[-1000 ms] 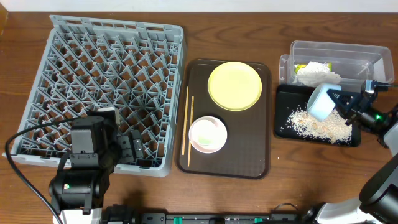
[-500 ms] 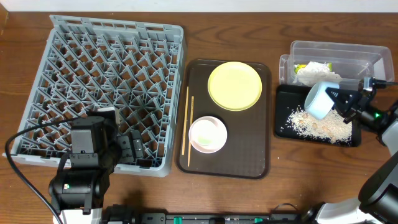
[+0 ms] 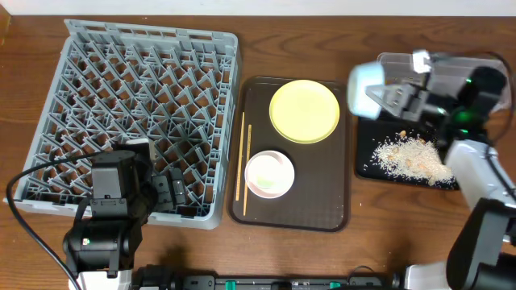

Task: Sort waste into correct bins and load items into the dishwasher
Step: 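Carry the blue bowl back and set it onto the yellow plate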

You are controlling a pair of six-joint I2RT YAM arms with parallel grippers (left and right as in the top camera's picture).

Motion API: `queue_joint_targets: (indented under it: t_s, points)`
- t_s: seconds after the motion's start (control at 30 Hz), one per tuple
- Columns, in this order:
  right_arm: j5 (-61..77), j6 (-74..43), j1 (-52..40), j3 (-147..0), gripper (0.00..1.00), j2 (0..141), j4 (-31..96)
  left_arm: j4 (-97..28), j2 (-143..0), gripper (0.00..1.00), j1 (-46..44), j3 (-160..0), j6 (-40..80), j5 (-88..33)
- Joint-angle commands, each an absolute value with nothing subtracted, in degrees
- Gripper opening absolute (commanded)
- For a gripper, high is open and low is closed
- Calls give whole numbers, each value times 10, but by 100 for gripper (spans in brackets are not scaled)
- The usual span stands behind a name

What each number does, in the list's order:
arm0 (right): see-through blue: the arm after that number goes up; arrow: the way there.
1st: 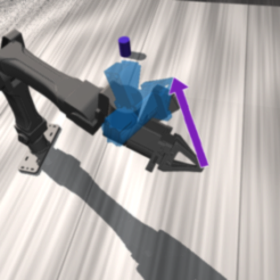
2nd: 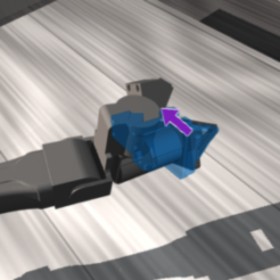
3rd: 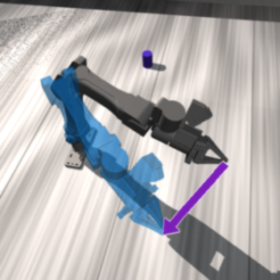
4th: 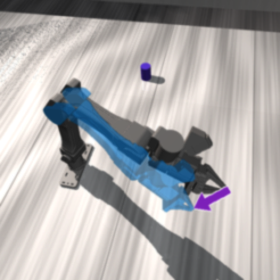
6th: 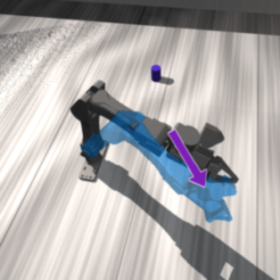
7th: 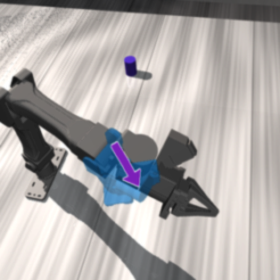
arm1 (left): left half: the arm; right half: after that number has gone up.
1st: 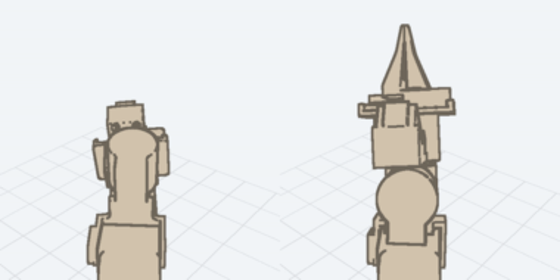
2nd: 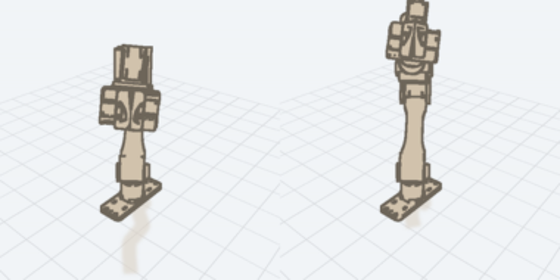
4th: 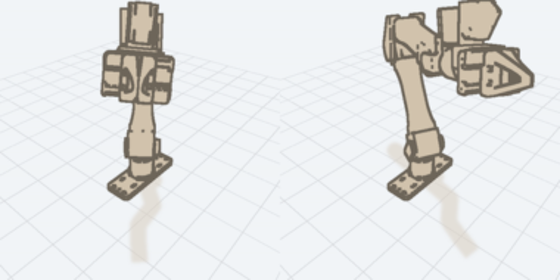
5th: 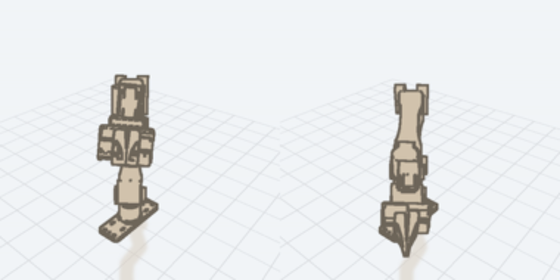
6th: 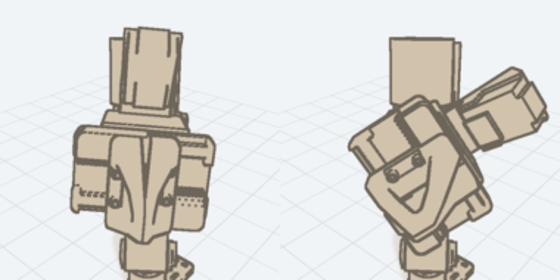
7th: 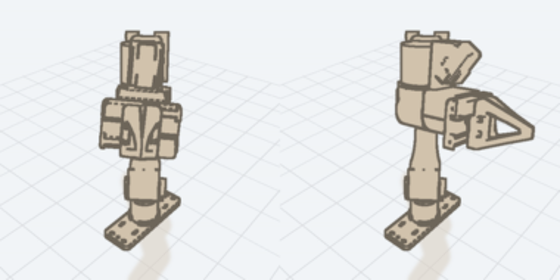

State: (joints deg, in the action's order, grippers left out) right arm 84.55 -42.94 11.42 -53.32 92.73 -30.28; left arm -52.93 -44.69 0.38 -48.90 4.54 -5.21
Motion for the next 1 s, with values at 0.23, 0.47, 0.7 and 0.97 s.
queue_joint_targets:
  t_s: [0.23, 0.47, 0.7, 0.97]
  points:
    - [591, -461, -81, -596, 1, 919, -368, -531, -446, 94, 7, -500, 50, -53]
    - [373, -191, -149, -691, 1, 919, -35, -531, -446, 94, 7, -500, 50, -53]
    - [131, 24, -229, -723, 1, 926, 157, -531, -446, 94, 7, -500, 50, -53]
    - [45, 88, -281, -723, 1, 1012, 212, -531, -446, 94, 7, -500, 50, -53]
